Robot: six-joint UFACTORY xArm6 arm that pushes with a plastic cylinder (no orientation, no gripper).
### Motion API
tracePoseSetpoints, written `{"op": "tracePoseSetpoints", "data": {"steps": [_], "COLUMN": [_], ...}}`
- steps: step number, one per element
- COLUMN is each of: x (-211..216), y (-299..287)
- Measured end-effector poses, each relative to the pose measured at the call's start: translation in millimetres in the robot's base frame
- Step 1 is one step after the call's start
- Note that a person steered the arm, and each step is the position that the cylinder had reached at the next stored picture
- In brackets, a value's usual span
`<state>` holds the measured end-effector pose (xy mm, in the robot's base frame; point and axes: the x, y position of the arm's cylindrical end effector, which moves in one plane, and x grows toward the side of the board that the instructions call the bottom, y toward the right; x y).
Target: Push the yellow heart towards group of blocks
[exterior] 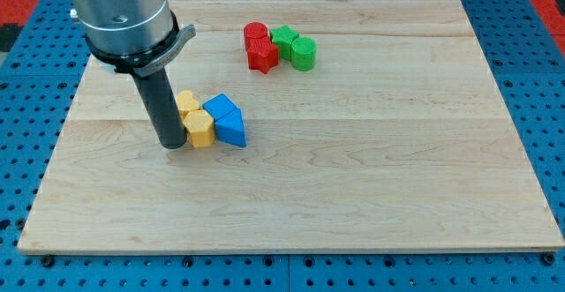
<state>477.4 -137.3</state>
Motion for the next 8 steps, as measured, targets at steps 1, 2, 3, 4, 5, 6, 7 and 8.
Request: {"op": "tracePoseSetpoints", "data": {"steps": [1,2,3,4,5,6,7,8], "x": [-16,-32,-58,-79,-92,-96,-96,-117], "y": [0,-1,-1,-1,4,21,42,39]}}
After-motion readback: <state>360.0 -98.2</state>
